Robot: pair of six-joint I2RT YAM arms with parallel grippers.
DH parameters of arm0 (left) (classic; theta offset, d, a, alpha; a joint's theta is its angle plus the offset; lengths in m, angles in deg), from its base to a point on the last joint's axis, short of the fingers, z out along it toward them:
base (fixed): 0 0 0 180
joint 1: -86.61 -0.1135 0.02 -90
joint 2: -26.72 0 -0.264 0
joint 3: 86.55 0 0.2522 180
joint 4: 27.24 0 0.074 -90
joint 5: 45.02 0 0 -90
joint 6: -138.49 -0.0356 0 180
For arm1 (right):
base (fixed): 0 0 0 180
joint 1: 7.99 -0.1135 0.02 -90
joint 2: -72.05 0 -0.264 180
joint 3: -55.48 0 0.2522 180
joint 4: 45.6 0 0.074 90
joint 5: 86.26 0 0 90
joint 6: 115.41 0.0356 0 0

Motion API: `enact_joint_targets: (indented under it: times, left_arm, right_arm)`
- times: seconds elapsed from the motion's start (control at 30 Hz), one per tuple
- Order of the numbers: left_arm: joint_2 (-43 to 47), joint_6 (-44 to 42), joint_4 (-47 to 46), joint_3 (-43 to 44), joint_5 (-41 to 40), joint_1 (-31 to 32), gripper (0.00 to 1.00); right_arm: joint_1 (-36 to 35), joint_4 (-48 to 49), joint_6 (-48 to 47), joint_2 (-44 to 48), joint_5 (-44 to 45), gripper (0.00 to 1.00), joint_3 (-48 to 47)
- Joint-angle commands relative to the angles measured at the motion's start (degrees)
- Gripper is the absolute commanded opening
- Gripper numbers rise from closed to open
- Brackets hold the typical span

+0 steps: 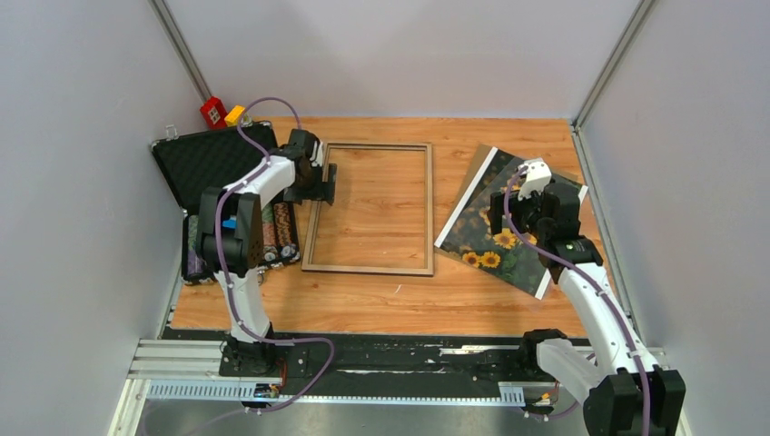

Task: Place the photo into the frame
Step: Adjust the photo frame at the center of the board, then pick up the photo frame item at the center of the board.

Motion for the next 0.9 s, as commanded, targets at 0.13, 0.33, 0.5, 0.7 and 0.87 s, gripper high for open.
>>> enact_joint_targets:
  times: [0.13,0.33,0.5,0.7,0.87]
  left_arm:
    - [7.9,-3.1,-2.0,5.0,3.7,2.0,1.00]
    - [4.7,-8.3,0.4,14.8,8.1,10.0,1.00]
    - [-0.9,-12.6,1.4,22.3,12.1,18.8,1.00]
    - [-10.3,-12.0,1.1,32.5,17.0,25.8,1.00]
    - [-19.9,-11.6,1.0,43.6,18.6,30.3,1.00]
  right_arm:
    - [10.5,-1.6,2.2,-3.4,8.4,1.00,0.3]
    - [20.4,-3.8,6.5,-10.1,2.9,1.00,-2.0]
    - [27.3,-4.5,10.8,-14.0,1.0,1.00,-3.3]
    - [32.9,-5.0,12.4,-16.6,1.1,0.99,-3.2]
    - [38.4,-5.2,12.6,-17.6,-0.4,0.99,-2.3]
